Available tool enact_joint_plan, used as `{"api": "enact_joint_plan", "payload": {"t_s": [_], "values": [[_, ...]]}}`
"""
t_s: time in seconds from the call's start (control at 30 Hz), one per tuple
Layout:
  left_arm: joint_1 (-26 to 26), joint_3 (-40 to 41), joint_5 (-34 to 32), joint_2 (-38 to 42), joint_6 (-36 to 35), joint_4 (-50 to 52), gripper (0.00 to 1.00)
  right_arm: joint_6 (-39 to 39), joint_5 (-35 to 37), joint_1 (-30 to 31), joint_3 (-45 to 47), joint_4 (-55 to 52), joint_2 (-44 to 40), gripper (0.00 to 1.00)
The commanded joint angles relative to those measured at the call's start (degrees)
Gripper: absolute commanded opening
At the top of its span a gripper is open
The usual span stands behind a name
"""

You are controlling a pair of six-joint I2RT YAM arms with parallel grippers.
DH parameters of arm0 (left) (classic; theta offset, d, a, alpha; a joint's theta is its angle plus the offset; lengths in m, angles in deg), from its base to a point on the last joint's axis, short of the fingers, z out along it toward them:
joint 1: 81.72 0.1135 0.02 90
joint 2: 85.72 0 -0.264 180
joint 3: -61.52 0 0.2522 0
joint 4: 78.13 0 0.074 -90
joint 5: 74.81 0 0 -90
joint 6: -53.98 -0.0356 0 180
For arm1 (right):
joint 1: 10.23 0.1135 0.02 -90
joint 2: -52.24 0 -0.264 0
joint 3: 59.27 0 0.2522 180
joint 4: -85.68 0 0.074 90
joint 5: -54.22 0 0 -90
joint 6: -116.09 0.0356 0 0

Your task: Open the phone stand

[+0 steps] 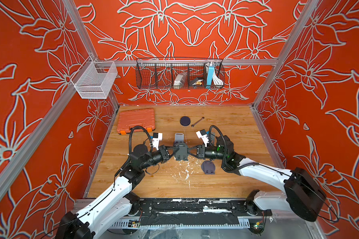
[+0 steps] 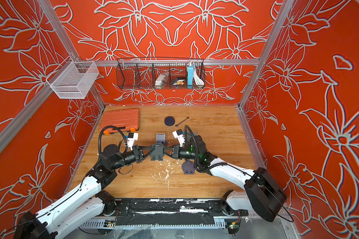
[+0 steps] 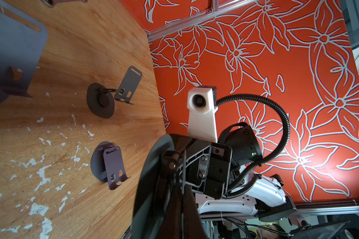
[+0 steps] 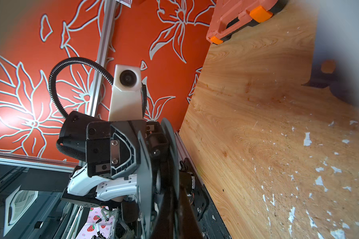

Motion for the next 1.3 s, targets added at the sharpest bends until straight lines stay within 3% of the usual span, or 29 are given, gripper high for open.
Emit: {"api": "enact_joint_plan", "payload": {"t_s": [0.0,0.47,0.8,1.0,1.27], "values": [[-1.5,-1.3,2.9,1.2,3.8,-11.7,0.00,-2.4,-2.0,2.9,-1.0,-4.4,2.6,0.00],[-1.0,-6.3,2.1,0.5,10.6,-24.1,0.00,-1.5,-3.7,3.1,1.1,-7.7,10.1,0.00],[1.3,-10.5,5.5,0.6,6.5,-25.7,0.00,9.0,-9.4,3.0,3.1,6.3,21.6,0.00],[1.5,-11.9,7.3,0.8,3.9,-22.0,0.00,10.1,-9.5,2.9,3.4,6.1,23.0,0.00],[1.7,-12.8,6.9,5.7,-9.4,-17.3,0.00,14.4,-11.5,2.4,3.6,10.2,24.3,0.00]]}}
